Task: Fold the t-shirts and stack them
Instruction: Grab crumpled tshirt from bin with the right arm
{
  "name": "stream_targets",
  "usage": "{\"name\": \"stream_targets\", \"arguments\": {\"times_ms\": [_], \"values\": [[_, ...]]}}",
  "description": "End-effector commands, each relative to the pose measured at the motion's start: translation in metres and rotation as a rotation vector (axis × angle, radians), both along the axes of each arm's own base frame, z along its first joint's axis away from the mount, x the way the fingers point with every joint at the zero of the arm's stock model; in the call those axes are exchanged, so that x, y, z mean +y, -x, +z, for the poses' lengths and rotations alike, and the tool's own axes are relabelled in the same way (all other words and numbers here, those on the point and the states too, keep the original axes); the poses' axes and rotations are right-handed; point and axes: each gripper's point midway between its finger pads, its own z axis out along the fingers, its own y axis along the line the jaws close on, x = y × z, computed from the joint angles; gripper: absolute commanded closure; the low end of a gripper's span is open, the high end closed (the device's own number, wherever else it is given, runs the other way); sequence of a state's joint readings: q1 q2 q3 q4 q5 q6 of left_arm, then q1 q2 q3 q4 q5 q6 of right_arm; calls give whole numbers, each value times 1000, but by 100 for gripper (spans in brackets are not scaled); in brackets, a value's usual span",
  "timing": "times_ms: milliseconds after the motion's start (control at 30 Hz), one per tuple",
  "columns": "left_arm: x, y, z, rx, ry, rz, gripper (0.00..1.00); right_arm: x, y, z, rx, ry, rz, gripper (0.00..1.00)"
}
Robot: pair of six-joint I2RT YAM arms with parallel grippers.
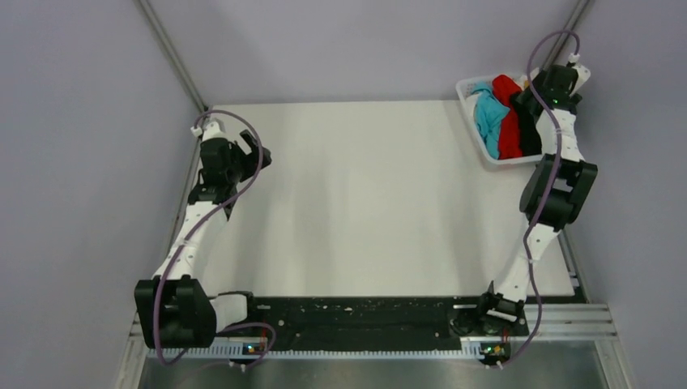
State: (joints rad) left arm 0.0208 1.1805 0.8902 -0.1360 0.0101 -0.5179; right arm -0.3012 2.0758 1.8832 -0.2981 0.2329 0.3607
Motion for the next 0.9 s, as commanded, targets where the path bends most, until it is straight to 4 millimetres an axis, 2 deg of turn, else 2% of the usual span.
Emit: {"name": "stream_targets", "arguments": {"times_ms": [0, 33, 100, 167, 200, 267, 400, 533, 600, 667, 767, 867], "values": [[-5, -16, 28, -73, -9, -38, 1, 2, -38, -13, -19, -45, 100, 25], [-5, -17, 27, -66, -7, -39, 1, 6, -46, -13, -30, -65, 125, 37], [-5, -18, 27, -60, -6, -40, 1, 12, -56, -3, -61, -86, 159, 71], [-6, -20, 28, -63, -6, -45, 1, 10, -58, 26, -122, -68, 152, 95], [-6, -20, 28, -66, -6, -47, 1, 9, -56, 46, -156, -49, 143, 100], [-6, -20, 28, -69, -8, -49, 1, 7, -50, 94, -243, 5, 132, 100], [-6, -19, 27, -72, -14, -49, 1, 10, -16, 197, -388, 138, 135, 100], [-9, -20, 27, -78, -8, -69, 1, 32, 25, 281, -533, 202, 182, 100], [-11, -21, 28, -81, -4, -76, 1, 58, 42, 315, -610, 198, 268, 100], [-13, -21, 27, -83, 2, -85, 1, 99, 58, 346, -693, 176, 417, 100], [-14, -21, 28, -87, 9, -89, 1, 175, 73, 370, -777, 98, 711, 100], [-14, -18, 32, -96, 13, -87, 1, 253, 90, 383, -807, 39, 950, 100]]}}
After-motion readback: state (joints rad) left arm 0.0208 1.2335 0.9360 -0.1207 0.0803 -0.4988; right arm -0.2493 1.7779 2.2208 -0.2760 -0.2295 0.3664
